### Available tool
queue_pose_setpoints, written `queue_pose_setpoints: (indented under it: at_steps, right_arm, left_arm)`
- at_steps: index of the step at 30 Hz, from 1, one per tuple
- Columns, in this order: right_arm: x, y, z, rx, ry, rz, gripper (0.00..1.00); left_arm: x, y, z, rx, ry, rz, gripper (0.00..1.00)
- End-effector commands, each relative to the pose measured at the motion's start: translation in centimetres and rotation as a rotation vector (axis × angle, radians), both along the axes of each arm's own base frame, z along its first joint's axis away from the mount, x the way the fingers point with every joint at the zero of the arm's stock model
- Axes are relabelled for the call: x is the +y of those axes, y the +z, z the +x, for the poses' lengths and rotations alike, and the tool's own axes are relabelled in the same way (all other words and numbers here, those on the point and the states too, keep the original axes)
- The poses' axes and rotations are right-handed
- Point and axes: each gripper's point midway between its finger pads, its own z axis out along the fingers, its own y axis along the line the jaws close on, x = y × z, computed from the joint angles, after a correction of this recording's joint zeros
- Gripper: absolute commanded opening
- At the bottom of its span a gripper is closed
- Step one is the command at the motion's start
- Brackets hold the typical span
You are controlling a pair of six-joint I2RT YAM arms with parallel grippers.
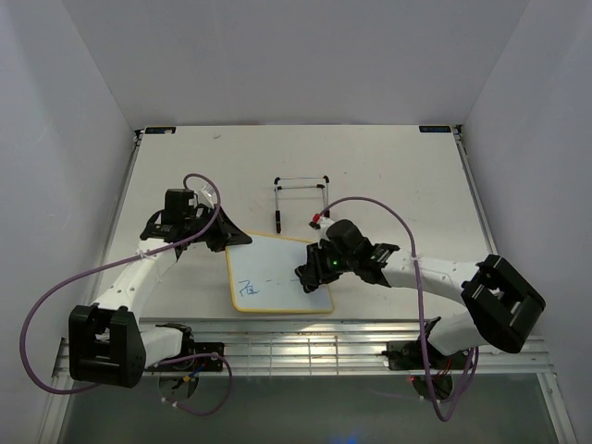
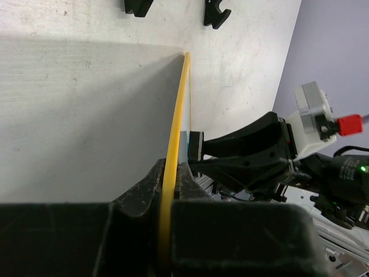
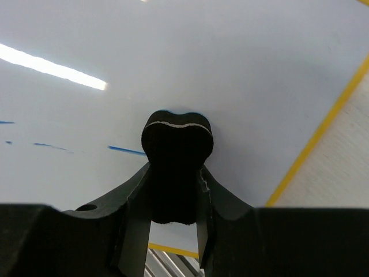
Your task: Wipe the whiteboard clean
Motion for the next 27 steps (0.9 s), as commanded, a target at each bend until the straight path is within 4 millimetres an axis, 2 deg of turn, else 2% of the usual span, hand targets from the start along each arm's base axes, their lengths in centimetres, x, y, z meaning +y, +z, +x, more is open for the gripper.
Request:
queue_pose_setpoints:
  at_steps: [1,2,6,9,13,19,22,26,27]
  right_arm:
    - [6.4,4.8,-3.4,-0.010,0.174,0.152,0.08]
    - [7.7,6.3,-3.5,-0.031,0.191,0.190,0.08]
    - [11.6,8.5,-6.7,-0.033,0.286,0.229,0.08]
    - [13.0,10.0,-8.0,-0.041,0.316,0.261,0.08]
    - [12.9,10.3,-7.7,-0.052,0.300,0.257,0.08]
    - [11.8,10.5,-7.2,-0.076,0.261,0.252,0.08]
    - [12.2,11.6,-8.1,-0.049,0.288,0.291,0.08]
    - [14.1,13.8,-9.2,-0.058,0.313,0.327,0.08]
    - [14.5,13.5,-9.4,-0.059,0.316,0.321,0.08]
  left_arm:
    - [4.8,-5.3,0.8,-0.093,0.008,0.385,0.00]
    - [4.8,-5.2,0.8,-0.095,0.008,0.388,0.00]
    - [4.8,-5.4,0.8,-0.089,0.009,0.394,0.00]
    - [4.9,-5.4,0.8,-0.087,0.016,0.399,0.00]
    - [5.0,-5.2,0.8,-0.094,0.023,0.403,0.00]
    - [5.5,-5.3,1.0,-0.089,0.047,0.422,0.00]
    - [5.7,-5.2,1.1,-0.086,0.063,0.431,0.00]
    - [6.1,-5.3,1.1,-0.080,0.085,0.446,0.00]
    - [6.1,-5.3,1.2,-0.080,0.089,0.449,0.00]
